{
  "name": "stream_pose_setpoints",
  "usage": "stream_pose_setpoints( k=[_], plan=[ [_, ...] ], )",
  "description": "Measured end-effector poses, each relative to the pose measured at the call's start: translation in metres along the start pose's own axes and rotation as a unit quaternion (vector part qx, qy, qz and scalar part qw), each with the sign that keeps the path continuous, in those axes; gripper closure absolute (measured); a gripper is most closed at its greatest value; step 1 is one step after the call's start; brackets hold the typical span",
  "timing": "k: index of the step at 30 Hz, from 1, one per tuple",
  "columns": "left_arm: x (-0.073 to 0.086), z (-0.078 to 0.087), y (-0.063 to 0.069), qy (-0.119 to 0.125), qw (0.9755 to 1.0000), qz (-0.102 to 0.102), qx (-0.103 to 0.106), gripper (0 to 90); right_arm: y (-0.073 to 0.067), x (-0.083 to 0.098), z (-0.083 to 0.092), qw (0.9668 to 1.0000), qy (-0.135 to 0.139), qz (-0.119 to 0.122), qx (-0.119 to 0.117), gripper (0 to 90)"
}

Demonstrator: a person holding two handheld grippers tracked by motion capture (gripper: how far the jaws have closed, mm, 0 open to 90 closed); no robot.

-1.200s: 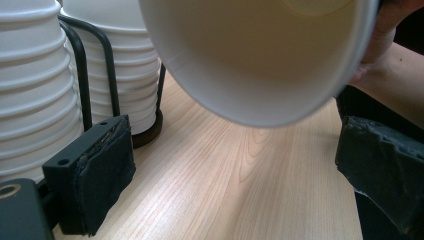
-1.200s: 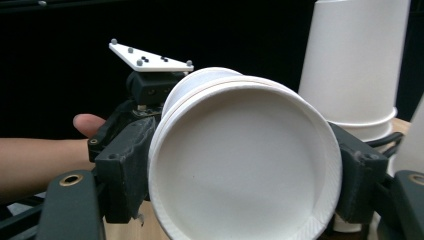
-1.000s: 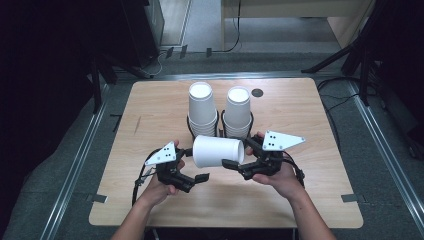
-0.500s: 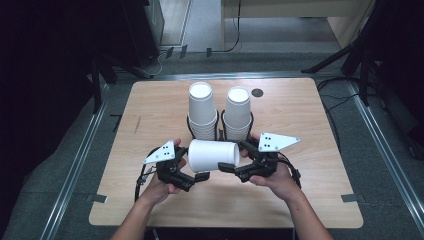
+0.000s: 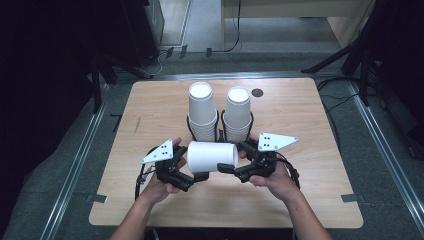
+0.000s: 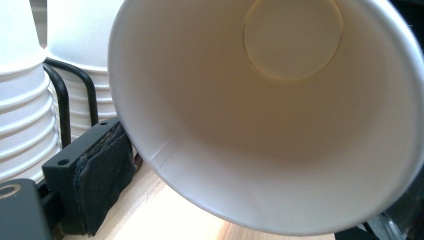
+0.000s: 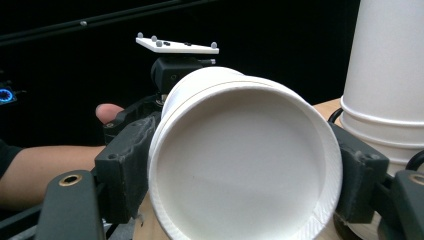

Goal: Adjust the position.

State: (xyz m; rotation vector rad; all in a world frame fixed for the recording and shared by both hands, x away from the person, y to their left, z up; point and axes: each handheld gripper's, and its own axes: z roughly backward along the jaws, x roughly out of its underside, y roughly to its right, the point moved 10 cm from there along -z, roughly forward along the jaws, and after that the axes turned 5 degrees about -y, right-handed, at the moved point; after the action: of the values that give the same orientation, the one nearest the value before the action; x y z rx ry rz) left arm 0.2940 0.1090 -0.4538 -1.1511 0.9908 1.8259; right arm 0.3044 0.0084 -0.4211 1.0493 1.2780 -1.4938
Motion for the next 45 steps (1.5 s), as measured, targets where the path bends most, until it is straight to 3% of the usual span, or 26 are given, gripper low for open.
stream_pose_setpoints(
  k=[7,20,28,39,45],
  plan=[
    [0.0,-0.003,0.002,-0.011,0.9999,-0.007,-0.008,0.0,-0.001,0.003,-0.002,1.0,-0.006,-0.002,-0.006,24.0],
    [-0.001,0.001,0.002,-0.003,0.9999,-0.014,0.0,0.0,-0.002,0.006,-0.006,0.9998,-0.011,-0.011,-0.016,23.9],
    [-0.006,0.007,0.007,0.016,0.9995,-0.009,0.024,1.8,-0.004,0.011,-0.002,0.9991,-0.032,-0.007,-0.029,23.9],
    [-0.006,0.008,0.006,0.015,0.9994,0.004,0.031,1.8,-0.005,0.014,-0.003,0.9986,-0.045,0.004,-0.026,24.1],
    [-0.006,0.01,0.006,0.021,0.9991,0.001,0.038,3.3,-0.005,0.015,-0.004,0.9985,-0.046,0.004,-0.031,24.1]
  ],
)
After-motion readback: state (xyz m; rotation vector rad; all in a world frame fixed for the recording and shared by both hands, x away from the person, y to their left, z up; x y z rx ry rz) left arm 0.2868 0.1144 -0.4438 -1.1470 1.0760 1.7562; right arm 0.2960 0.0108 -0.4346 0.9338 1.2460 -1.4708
